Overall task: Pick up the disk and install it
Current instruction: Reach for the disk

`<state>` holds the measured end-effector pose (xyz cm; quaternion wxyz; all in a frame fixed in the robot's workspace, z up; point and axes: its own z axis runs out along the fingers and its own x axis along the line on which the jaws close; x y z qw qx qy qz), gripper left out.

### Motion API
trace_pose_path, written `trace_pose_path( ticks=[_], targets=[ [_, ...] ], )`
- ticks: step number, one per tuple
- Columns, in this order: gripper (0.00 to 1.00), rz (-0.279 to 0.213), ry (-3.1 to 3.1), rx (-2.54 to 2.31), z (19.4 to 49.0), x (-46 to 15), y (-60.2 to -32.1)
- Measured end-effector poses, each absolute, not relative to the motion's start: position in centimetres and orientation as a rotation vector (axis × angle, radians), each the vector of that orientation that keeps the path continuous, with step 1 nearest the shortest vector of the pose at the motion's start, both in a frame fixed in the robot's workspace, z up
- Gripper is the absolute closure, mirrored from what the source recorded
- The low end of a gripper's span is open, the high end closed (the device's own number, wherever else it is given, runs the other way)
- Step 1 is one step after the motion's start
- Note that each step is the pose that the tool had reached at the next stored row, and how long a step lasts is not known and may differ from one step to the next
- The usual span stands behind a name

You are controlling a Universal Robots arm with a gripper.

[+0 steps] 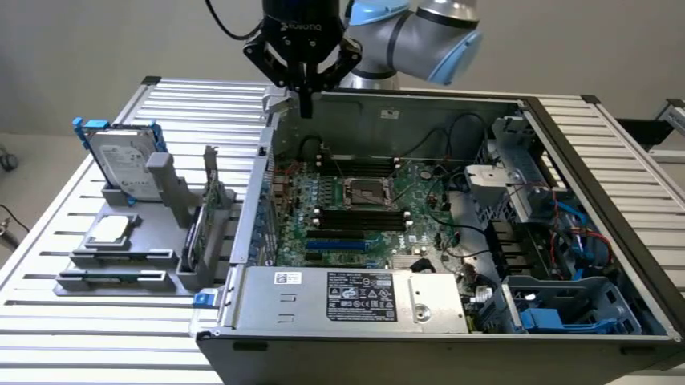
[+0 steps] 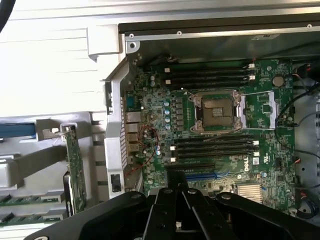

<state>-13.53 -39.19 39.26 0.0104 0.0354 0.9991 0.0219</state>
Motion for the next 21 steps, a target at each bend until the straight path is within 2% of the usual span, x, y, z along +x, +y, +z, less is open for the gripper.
trace_pose_path(
  ticks=[21],
  targets=[
    [0.89, -0.037, 3.129, 0.110, 39.2, -22.1, -35.8]
  ],
)
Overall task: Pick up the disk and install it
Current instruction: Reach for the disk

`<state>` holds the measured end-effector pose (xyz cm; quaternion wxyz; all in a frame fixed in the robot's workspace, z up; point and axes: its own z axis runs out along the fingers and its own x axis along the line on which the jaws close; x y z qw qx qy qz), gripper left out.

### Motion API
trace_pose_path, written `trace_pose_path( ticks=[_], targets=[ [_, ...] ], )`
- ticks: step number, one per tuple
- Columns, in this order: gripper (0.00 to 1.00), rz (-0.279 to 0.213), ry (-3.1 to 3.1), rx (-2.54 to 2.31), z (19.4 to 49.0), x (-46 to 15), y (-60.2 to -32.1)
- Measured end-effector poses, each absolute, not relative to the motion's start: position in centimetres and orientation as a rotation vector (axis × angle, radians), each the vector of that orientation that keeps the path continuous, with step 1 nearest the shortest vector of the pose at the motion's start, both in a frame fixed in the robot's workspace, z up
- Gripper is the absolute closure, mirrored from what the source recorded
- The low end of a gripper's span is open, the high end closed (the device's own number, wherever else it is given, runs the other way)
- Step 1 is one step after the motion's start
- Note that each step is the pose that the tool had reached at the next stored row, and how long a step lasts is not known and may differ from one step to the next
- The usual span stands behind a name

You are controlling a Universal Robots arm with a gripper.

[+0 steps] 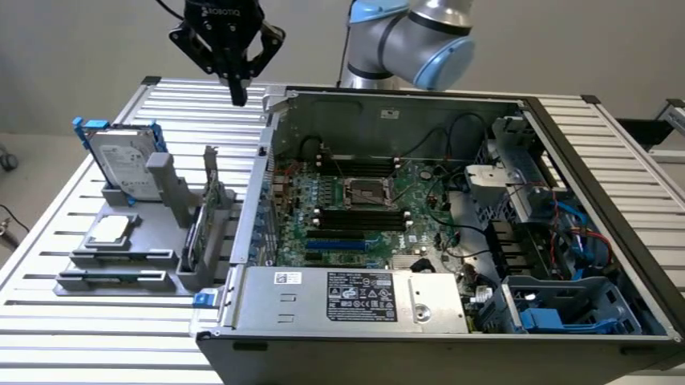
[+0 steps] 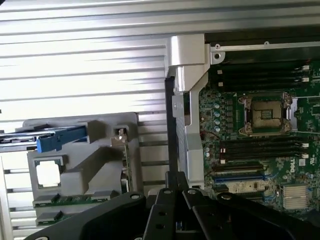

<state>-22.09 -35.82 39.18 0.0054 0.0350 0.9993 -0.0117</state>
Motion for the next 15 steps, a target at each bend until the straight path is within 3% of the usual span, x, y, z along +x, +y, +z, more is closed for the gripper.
trace_pose_path(
  ticks=[15],
  targets=[
    [0.89, -0.048, 3.128, 0.107, 38.8, -28.5, -32.6]
  ],
)
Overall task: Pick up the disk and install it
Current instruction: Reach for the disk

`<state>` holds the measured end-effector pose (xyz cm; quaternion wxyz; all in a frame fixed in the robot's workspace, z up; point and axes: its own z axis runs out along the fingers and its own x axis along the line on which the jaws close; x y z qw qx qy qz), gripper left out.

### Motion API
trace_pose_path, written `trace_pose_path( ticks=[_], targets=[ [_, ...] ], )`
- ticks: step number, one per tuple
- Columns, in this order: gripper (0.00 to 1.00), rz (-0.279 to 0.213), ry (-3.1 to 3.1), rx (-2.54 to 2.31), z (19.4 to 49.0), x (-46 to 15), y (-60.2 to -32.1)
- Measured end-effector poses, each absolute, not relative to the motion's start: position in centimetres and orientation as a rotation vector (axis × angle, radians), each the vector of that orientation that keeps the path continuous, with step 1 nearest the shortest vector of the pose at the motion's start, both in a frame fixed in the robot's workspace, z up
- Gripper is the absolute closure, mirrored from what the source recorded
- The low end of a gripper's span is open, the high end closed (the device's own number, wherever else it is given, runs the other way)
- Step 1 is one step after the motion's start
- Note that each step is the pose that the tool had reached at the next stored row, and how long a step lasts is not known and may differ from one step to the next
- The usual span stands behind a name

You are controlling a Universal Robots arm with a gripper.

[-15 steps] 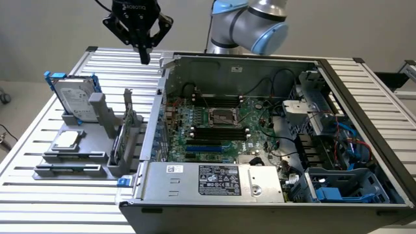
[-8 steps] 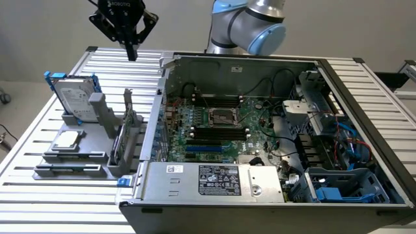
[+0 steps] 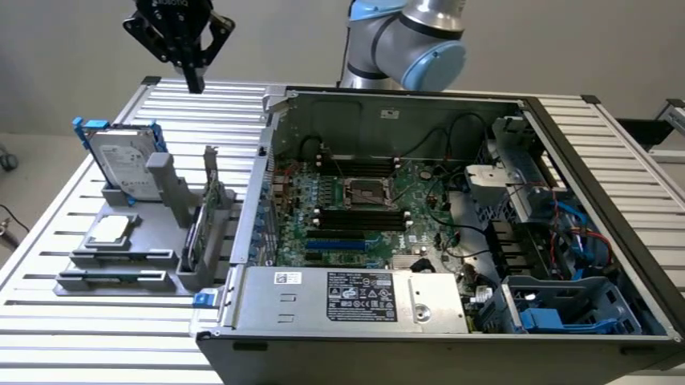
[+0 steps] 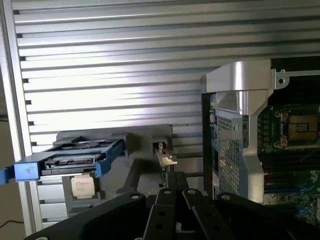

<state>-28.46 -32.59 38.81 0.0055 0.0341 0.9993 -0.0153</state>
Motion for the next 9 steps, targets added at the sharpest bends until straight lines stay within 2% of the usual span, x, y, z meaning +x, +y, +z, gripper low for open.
trace_pose_path(
  ticks=[9],
  targets=[
    [0.89, -0.048, 3.128, 0.102, 38.5, -31.9, -31.4]
  ],
)
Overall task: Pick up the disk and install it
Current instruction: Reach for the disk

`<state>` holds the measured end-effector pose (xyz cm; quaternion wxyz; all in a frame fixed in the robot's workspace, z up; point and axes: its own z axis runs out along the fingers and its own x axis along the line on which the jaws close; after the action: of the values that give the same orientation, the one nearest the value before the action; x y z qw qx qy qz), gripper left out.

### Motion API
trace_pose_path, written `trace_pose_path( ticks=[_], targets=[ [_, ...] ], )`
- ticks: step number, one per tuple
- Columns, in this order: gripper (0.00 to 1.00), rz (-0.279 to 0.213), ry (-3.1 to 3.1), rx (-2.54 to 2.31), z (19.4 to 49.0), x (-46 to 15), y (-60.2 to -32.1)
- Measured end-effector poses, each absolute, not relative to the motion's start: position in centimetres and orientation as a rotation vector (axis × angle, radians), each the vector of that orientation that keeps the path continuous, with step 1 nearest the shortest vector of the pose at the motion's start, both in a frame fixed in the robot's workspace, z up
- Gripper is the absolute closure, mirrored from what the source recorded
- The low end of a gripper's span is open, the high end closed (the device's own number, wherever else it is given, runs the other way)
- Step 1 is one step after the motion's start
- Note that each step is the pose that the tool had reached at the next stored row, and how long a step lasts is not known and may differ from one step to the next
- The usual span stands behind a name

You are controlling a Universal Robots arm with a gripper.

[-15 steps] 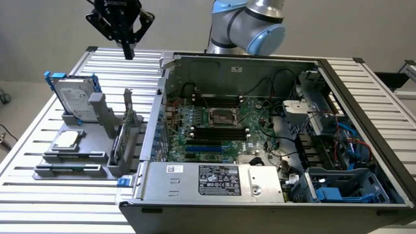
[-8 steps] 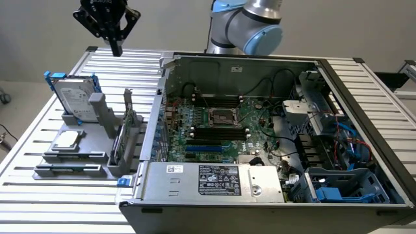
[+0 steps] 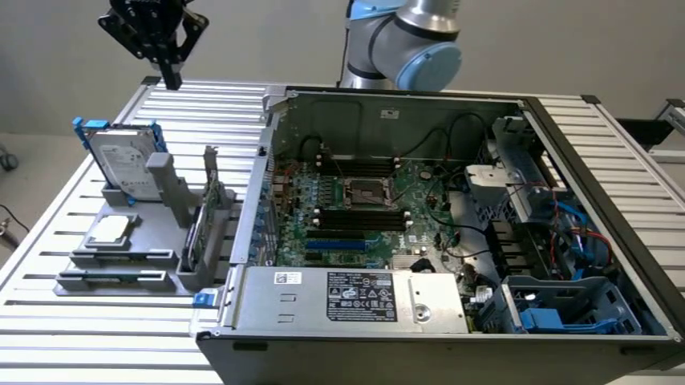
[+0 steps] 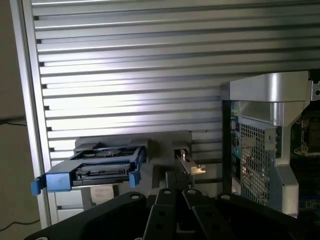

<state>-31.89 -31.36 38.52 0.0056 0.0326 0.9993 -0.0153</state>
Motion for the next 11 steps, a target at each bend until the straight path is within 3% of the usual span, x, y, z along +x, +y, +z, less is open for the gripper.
trace_pose_path(
  ticks=[11],
  targets=[
    [0.89, -0.048, 3.129, 0.096, 38.1, -36.0, -30.4]
  ],
)
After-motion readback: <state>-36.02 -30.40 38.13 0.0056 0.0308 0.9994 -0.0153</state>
